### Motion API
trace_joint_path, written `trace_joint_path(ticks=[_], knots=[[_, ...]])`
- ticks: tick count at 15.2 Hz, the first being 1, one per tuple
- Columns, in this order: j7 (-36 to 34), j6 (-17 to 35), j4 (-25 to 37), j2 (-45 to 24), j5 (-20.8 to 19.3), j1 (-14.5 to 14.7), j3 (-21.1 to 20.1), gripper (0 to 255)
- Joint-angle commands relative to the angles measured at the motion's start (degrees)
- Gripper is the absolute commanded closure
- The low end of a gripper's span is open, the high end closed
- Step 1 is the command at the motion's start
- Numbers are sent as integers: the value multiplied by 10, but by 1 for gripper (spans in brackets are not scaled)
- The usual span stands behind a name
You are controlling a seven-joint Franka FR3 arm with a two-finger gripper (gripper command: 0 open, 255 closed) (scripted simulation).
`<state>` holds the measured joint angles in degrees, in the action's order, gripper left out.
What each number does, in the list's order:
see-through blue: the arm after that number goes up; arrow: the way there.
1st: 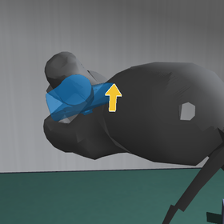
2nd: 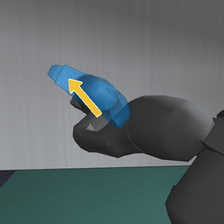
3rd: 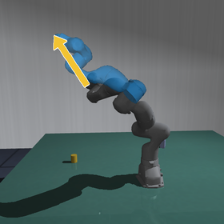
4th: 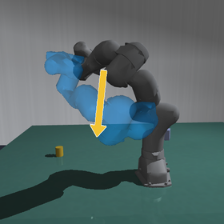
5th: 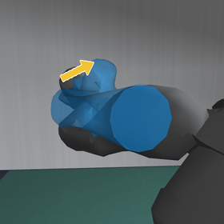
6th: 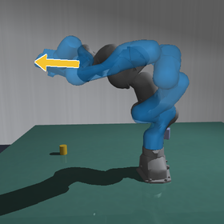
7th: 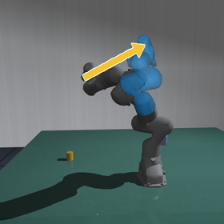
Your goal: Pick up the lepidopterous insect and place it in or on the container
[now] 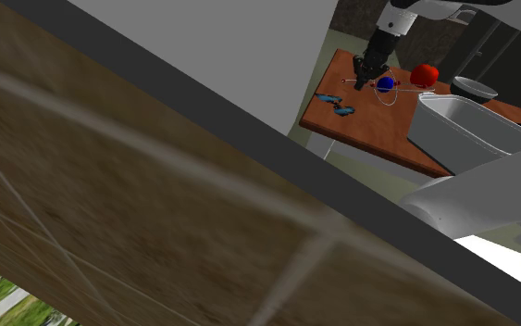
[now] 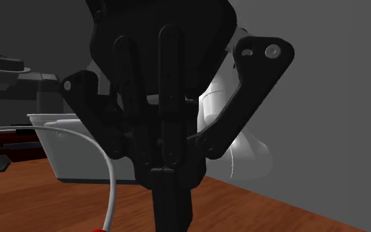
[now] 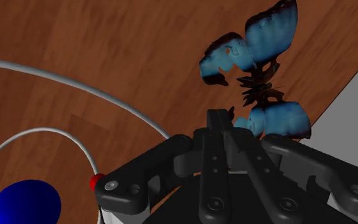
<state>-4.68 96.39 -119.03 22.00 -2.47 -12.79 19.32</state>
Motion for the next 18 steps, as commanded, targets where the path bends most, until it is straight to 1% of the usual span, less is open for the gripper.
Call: trace_joint_path(ticks=[1, 6, 13, 18], knots=[[0, 0, 0, 0, 0, 0, 0, 0], [63, 53, -57, 9, -26, 43, -39, 0], [62, 107, -108, 7, -28, 42, -36, 0], [62, 112, -112, 6, -28, 42, -36, 0]])
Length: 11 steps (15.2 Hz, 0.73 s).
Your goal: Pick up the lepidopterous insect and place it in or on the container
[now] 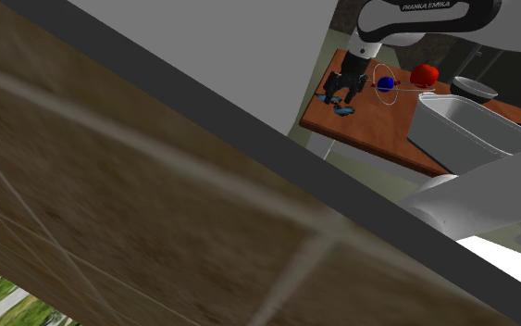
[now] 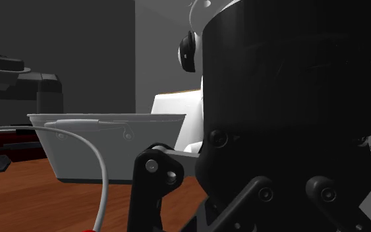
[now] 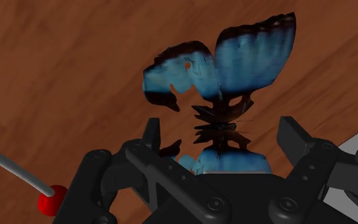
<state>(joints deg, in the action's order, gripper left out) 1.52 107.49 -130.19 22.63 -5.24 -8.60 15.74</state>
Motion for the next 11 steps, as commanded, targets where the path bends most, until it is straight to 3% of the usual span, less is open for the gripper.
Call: trace_joint_path(ticks=[1, 3, 4, 11], knots=[[0, 1, 0, 0, 0, 0, 0, 0], [0, 1, 0, 0, 0, 0, 0, 0], [0, 1, 0, 0, 0, 0, 0, 255], [-2, -4, 0, 4, 0, 0, -2, 255]])
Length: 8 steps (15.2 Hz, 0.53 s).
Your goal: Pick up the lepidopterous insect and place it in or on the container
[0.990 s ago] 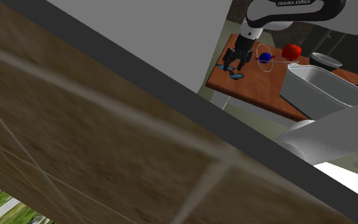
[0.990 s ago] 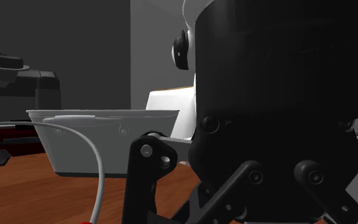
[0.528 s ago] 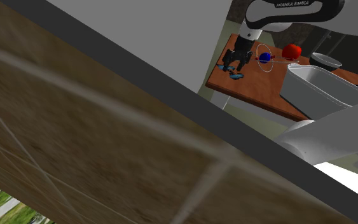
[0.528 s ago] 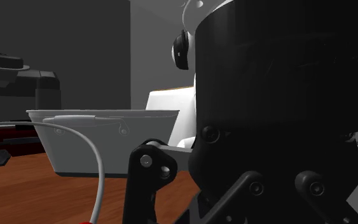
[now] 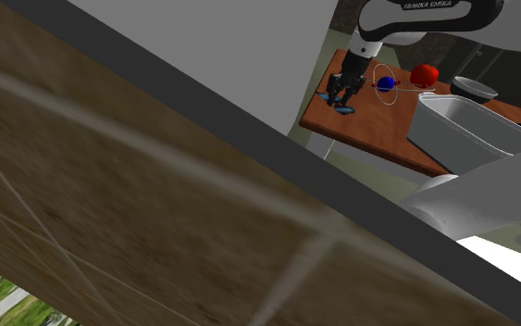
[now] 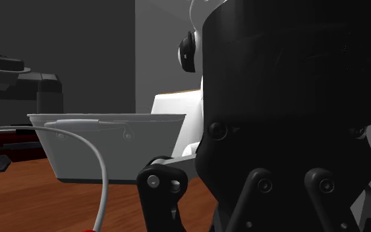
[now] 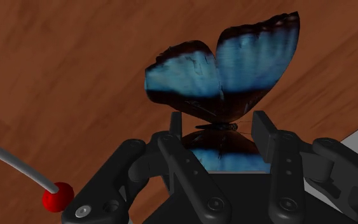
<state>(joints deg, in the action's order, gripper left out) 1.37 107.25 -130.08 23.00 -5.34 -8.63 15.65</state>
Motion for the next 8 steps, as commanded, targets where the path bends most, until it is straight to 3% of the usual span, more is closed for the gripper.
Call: trace_joint_path(ticks=[1, 8], knots=[[0, -1, -1, 0, 1, 1, -1, 255], [1, -44, 41, 0, 3, 2, -2, 255]])
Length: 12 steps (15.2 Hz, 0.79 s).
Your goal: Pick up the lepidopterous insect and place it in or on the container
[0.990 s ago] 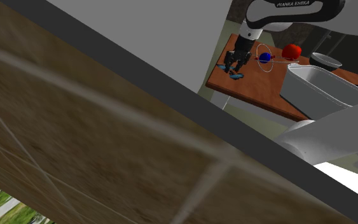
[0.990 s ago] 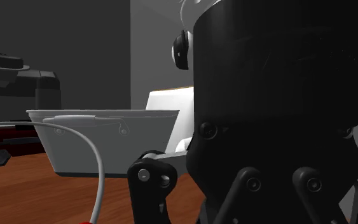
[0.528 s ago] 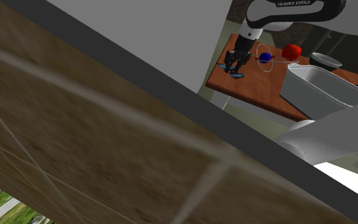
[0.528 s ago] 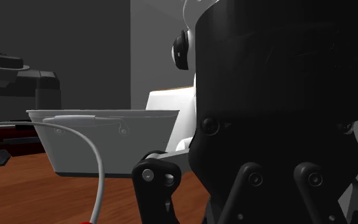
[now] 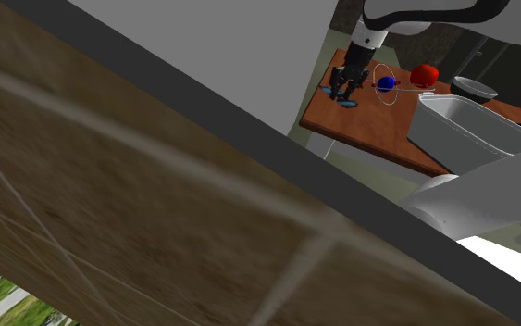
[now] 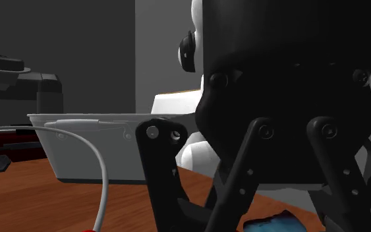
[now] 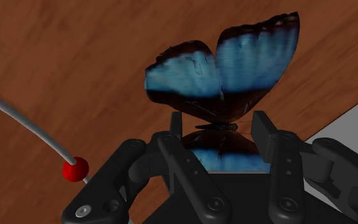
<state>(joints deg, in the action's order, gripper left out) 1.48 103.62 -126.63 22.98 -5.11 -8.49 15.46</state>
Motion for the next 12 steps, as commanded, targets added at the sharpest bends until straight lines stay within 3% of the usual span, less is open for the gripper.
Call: trace_joint_path(ticks=[1, 12], knots=[[0, -15, 14, 1, 1, 0, -1, 255], [1, -99, 104, -5, 5, 3, -6, 255]])
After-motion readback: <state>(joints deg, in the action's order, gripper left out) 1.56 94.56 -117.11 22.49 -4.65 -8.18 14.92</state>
